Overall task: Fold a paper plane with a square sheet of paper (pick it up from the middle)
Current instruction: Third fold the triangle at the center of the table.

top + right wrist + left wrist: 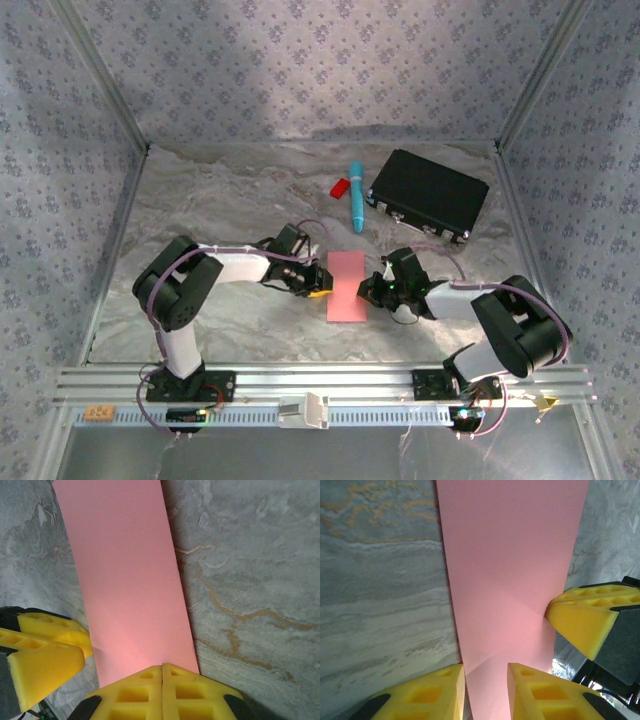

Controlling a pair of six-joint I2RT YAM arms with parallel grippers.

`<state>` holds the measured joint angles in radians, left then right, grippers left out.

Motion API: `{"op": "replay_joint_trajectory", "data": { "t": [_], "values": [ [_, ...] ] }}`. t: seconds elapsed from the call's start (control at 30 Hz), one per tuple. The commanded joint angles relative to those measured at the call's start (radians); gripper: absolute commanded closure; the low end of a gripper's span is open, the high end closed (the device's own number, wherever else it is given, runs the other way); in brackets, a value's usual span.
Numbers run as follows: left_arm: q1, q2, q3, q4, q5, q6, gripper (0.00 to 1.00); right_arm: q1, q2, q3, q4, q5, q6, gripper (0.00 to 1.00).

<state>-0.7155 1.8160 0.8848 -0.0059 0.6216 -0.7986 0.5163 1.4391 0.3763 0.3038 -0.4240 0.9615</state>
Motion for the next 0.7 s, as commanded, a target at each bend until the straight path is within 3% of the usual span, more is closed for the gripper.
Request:
{"op": "replay_joint_trajectory", "data": {
  "t": [0.0, 0.67],
  "values": [
    [-0.01, 0.024, 0.004, 0.032, 0.034, -0.005, 0.73, -0.004, 0.027, -0.028, -0.077, 0.047, 0.004, 0.93],
    [-0.003, -0.02, -0.026, 0.066, 0.004, -0.027, 0.84, -0.004, 0.018, -0.034, -0.051, 0.042, 0.005, 0.92]
  ]
}}
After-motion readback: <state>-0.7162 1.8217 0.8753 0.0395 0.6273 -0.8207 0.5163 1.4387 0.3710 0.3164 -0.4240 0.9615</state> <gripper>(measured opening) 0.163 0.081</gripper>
